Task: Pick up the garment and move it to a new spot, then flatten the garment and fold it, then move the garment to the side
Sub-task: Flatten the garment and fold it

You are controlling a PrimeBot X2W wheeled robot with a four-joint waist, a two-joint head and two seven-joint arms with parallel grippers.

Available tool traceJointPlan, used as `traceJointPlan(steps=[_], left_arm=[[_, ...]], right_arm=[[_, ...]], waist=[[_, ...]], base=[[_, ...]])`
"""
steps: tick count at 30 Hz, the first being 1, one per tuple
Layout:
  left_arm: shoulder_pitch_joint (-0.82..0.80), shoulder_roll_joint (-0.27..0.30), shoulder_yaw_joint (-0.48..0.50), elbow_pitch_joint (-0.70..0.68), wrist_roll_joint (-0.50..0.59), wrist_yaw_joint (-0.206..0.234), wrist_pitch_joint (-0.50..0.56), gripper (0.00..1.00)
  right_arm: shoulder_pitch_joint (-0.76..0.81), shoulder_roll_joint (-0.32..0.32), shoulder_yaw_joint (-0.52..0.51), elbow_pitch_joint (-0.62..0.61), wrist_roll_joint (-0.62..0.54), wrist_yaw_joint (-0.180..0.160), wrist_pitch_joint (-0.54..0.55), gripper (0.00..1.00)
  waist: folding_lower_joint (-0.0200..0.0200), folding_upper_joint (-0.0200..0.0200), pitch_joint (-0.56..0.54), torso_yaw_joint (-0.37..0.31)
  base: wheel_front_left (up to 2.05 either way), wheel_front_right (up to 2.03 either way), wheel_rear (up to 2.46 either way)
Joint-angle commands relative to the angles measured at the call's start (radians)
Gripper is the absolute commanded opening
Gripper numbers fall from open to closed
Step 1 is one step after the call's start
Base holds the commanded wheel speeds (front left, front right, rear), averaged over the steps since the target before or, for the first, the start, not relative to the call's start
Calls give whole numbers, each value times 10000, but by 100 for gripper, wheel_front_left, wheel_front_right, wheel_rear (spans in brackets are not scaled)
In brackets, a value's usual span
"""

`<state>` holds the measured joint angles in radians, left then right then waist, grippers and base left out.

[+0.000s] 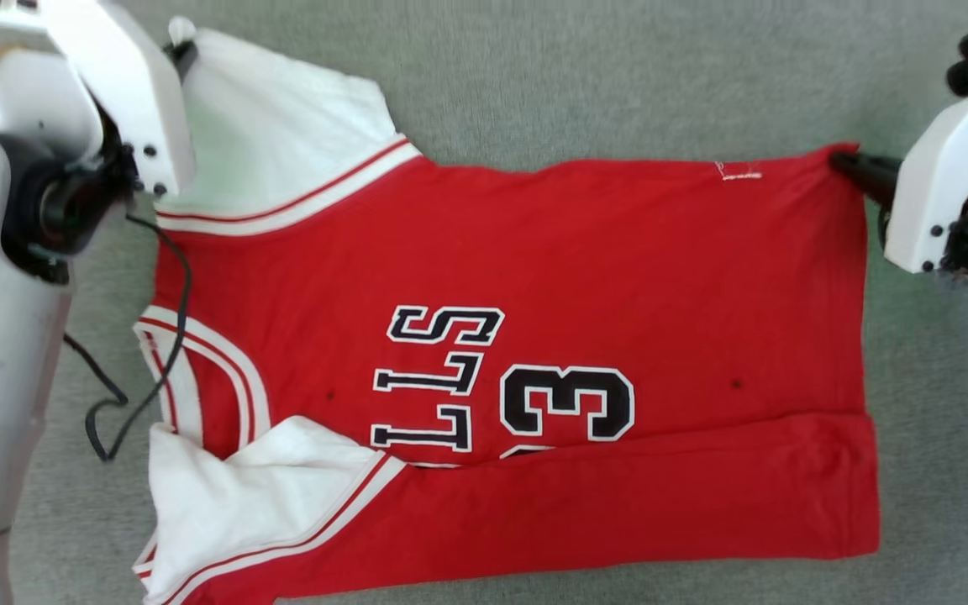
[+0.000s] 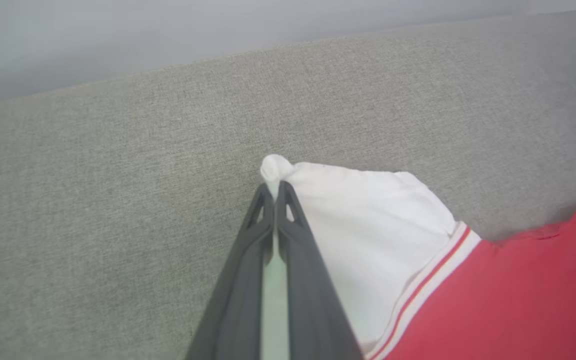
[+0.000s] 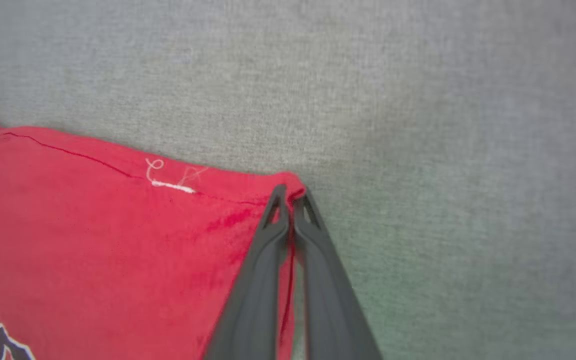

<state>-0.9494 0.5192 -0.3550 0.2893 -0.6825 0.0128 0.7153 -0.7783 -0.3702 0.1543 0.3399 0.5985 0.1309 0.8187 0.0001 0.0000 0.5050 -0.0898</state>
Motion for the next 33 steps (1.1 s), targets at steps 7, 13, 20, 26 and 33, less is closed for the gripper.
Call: traceJointPlan(steps=[7, 13, 20, 26, 33], left_arm=[[1921, -24, 701, -360, -708, 156, -1097, 0], [4330, 23, 1381, -1098, -1307, 516, -1927, 0], [7504, -182, 1943, -2005, -1895, 1056, -2604, 0], [9598, -803, 1782, -2211, -2371, 1291, -2759, 0], [10069, -1260, 1652, -1852, -2199, 1167, -3548, 100]], right_arm=[[856, -317, -336, -491, -266, -6, -790, 0], [2368, -134, -745, -707, -231, -4, -1091, 0], [4428, 222, -1301, -697, -194, -6, -1453, 0], [6068, 719, -1932, -498, -286, -6, -1972, 0], [6885, 1195, -1914, -351, -400, -4, -2822, 100]], waist=[[-1, 0, -1643, 320], [-1, 0, -2704, 545], [-1, 0, -3590, 670], [-1, 0, -3821, 695], [-1, 0, -4074, 540]], base=[[0, 0, 0], [0, 0, 0], [0, 0, 0], [0, 0, 0], [0, 0, 0]])
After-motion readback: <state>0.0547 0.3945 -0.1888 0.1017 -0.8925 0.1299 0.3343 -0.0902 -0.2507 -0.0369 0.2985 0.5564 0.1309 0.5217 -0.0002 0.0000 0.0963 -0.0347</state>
